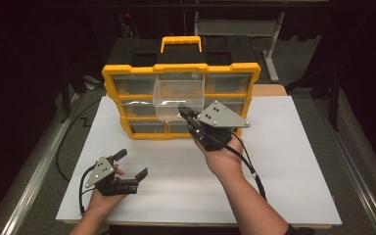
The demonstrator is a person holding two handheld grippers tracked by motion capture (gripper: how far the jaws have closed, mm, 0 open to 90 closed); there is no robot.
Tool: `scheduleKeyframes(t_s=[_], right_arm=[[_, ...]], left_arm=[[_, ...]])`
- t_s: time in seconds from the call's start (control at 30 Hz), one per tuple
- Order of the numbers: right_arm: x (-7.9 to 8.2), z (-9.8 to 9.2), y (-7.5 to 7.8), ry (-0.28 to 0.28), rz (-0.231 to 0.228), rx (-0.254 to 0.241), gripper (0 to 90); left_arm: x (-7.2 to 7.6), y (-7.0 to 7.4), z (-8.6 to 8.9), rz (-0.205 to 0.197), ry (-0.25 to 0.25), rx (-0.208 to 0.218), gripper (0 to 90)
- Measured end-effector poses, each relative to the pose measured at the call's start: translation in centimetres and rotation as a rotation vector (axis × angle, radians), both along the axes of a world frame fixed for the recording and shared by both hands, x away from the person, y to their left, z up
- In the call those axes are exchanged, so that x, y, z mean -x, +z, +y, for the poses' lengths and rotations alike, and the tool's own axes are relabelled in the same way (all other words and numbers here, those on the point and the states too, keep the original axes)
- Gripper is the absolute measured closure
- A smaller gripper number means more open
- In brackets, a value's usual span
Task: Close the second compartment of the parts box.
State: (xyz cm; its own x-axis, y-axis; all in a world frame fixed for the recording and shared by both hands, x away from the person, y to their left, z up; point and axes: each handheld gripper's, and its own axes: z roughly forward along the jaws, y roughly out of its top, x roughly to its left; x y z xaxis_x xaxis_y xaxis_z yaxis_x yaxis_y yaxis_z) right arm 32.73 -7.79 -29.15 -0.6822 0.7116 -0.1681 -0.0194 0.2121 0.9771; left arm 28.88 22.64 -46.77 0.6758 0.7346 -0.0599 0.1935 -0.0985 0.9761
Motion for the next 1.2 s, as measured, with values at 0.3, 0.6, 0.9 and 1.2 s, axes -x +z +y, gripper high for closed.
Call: scheduleKeyframes(t_s=[0.3, 0.6, 0.9, 1.2], right_arm=[[-0.5, -0.1, 0.2, -0.013, -0.005, -0.002, 90.0], [-1.2, 0.3, 0.3, -0.019, -0.013, 0.012, 90.0], [-2.2, 0.6, 0.2, -0.031, -0.011, 0.021, 90.0], [-3.7, 0.8, 0.4, -0.055, -0.010, 0.033, 90.0]], left_arm=[[0.0, 0.0, 0.0, 0.000, -0.001, -0.002, 0.6], [-0.1, -0.1, 0.0, 0.003, -0.001, -0.004, 0.6], [0.0, 0.0, 0.1, 0.002, -0.006, -0.004, 0.6], [0.0, 0.0, 0.0, 0.002, -0.008, 0.000, 0.6]])
